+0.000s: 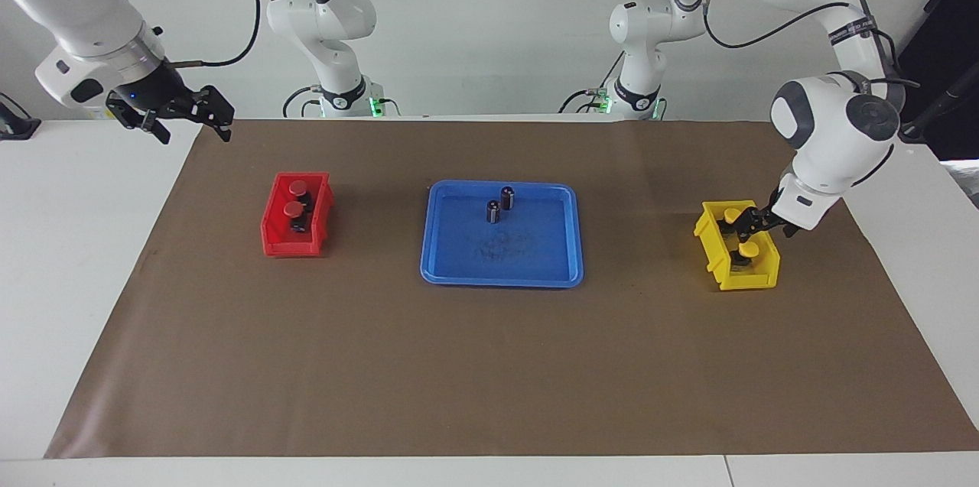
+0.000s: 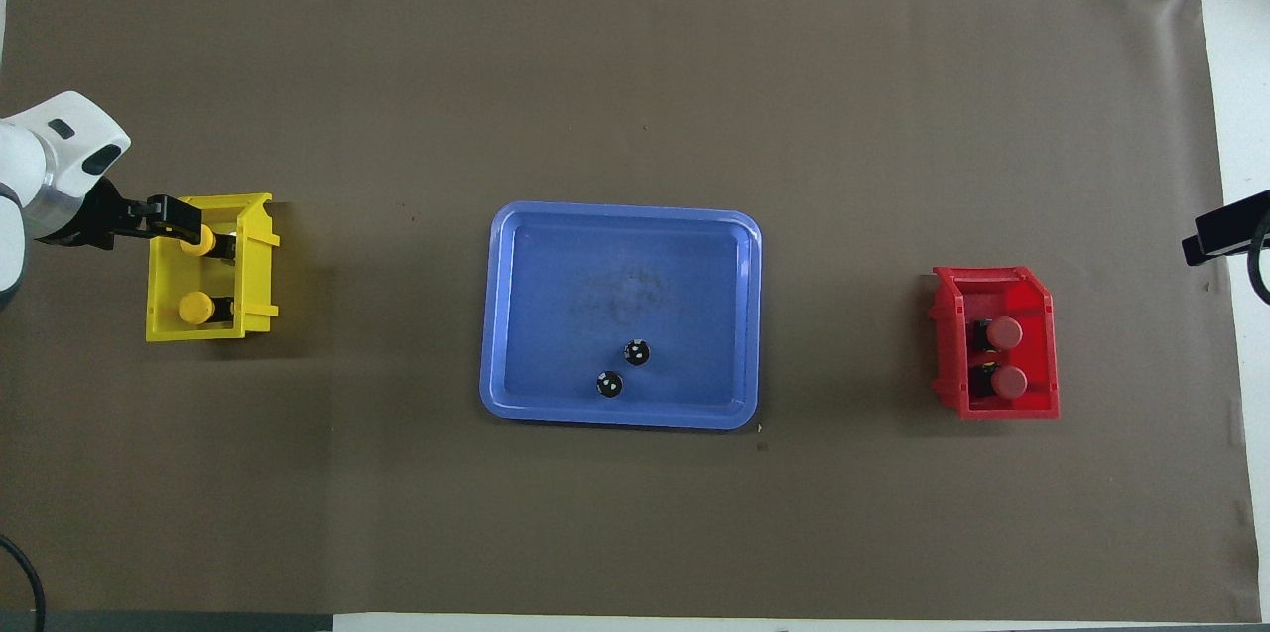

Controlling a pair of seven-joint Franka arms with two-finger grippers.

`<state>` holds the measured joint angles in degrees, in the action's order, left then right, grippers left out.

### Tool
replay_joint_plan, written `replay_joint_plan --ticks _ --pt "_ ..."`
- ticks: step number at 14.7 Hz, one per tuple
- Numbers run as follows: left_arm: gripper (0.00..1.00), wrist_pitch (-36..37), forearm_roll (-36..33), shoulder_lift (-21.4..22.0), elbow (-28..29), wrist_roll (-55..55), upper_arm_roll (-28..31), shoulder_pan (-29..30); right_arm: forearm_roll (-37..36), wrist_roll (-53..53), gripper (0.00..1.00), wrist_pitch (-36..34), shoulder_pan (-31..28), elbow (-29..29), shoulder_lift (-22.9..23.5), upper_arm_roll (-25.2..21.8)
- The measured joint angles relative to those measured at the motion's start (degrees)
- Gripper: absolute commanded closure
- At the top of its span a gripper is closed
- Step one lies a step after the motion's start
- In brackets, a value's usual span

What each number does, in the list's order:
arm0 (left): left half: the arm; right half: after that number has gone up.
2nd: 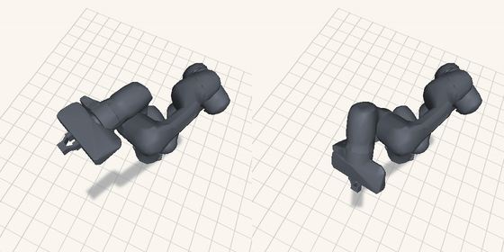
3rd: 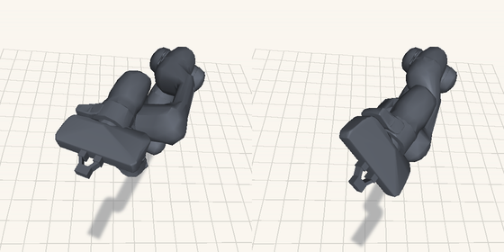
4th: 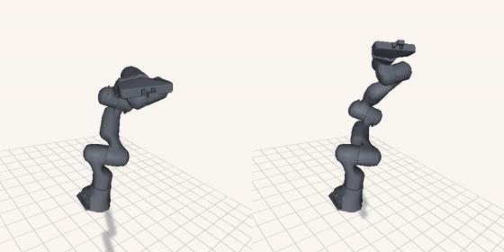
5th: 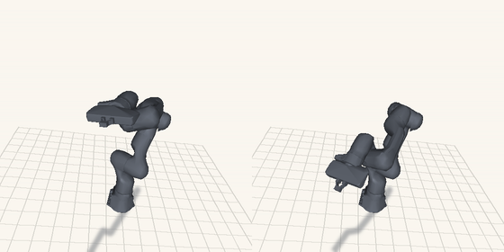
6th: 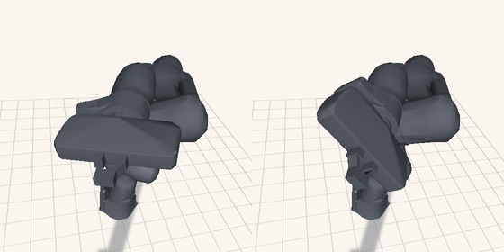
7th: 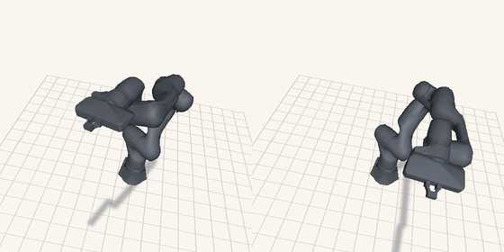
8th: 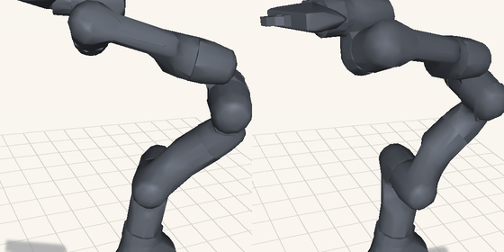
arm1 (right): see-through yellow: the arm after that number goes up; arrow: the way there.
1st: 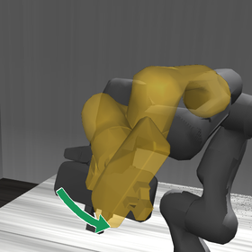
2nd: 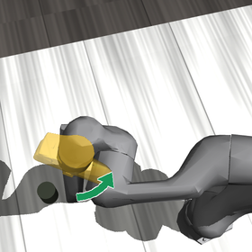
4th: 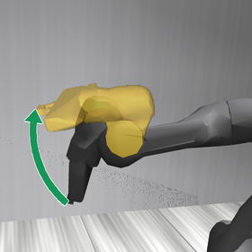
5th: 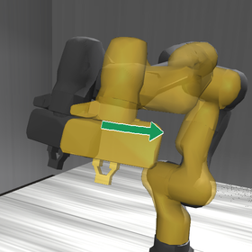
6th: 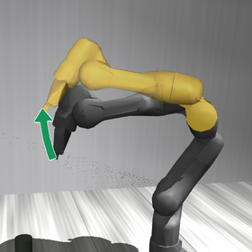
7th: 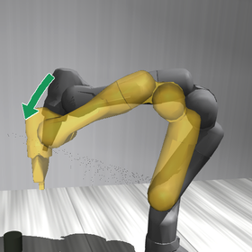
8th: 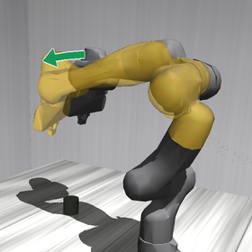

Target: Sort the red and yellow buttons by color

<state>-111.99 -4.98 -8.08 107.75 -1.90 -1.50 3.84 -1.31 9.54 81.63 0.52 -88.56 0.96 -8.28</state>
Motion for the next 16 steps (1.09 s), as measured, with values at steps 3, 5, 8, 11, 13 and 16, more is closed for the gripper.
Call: replay_joint_plan --ticks 3,5,8,11,13,16 --pt "0.00 5.32 1.17 0.36 -5.63 -0.89 0.40 -1.93 0.00 0.00 0.00 0.00 0.00 0.00 0.00 0.00" --pt "0.00 6.96 1.48 1.95 -7.08 -0.94 1.31 -3.99 0.00 0.00 0.00 0.00 0.00 0.00 0.00 0.00" --pt "0.00 10.70 1.65 5.95 -7.42 -1.10 1.82 -4.91 0.00 0.00 0.00 0.00 0.00 0.00 0.00 0.00" --pt "0.00 16.67 4.47 9.08 -8.95 -1.36 1.85 -4.96 0.00 0.00 0.00 0.00 0.00 0.00 0.00 0.00" --pt "0.00 20.41 5.10 10.07 -10.70 -1.55 1.82 -5.08 0.00 0.00 0.00 0.00 0.00 0.00 0.00 0.00" --pt "0.00 23.89 5.28 11.02 -12.43 -1.65 1.60 -5.34 0.00 0.00 0.00 0.00 0.00 0.00 0.00 0.00"
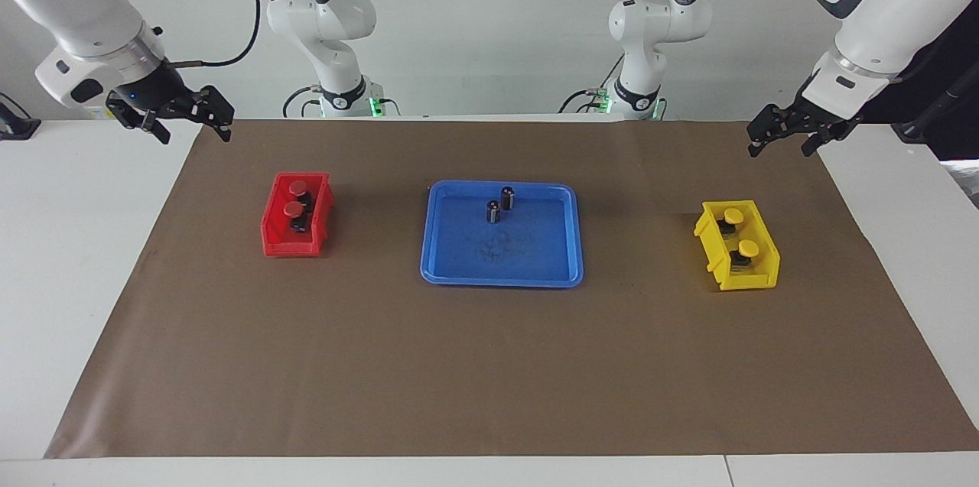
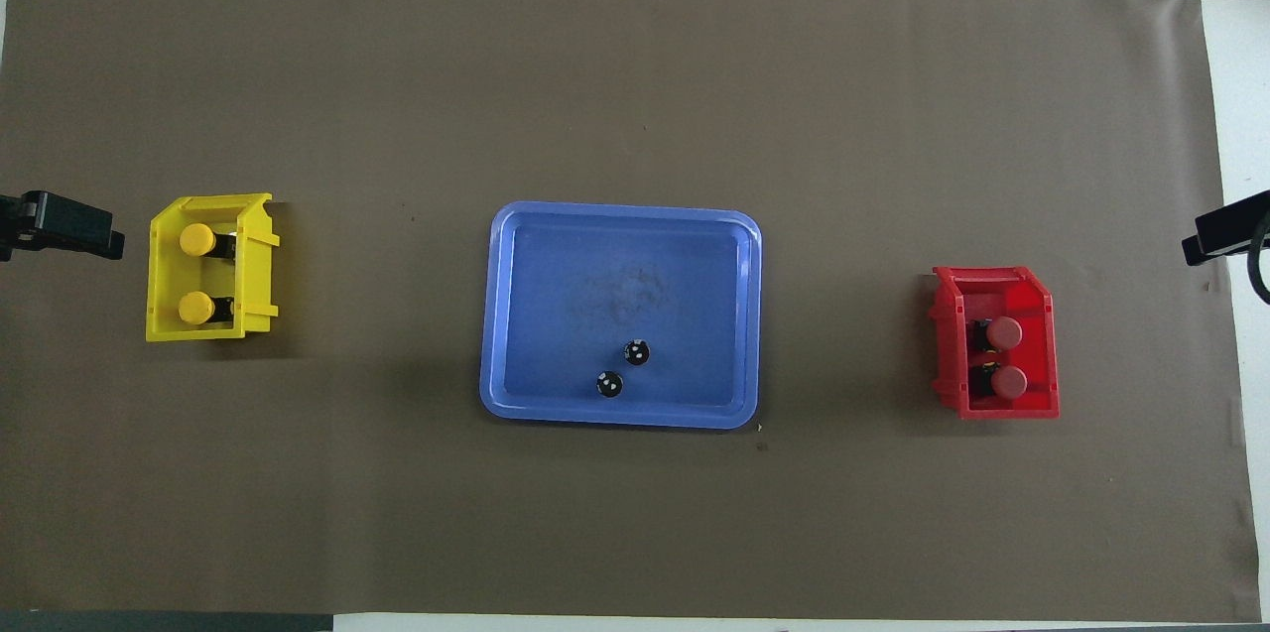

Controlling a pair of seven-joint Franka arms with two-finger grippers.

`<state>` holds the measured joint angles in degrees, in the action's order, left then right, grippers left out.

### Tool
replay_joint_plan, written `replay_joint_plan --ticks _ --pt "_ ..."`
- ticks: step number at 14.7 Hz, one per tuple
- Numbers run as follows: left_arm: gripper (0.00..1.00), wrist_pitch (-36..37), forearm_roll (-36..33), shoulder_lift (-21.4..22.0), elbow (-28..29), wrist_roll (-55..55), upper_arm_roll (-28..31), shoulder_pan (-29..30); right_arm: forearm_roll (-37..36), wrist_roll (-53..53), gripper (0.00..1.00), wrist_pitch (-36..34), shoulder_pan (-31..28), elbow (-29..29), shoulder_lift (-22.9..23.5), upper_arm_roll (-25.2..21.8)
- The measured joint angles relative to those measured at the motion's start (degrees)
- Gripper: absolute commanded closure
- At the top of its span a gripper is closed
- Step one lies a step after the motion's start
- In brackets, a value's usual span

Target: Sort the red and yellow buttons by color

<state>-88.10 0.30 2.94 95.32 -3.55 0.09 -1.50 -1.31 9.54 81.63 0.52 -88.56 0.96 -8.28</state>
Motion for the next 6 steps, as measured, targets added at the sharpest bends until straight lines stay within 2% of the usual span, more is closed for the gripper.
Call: replay_joint_plan --ticks 6 --pt "0.00 3.06 0.06 0.07 -3.91 -0.03 -0.02 -2.50 0.00 0.00 0.00 0.00 0.00 0.00 0.00 0.00"
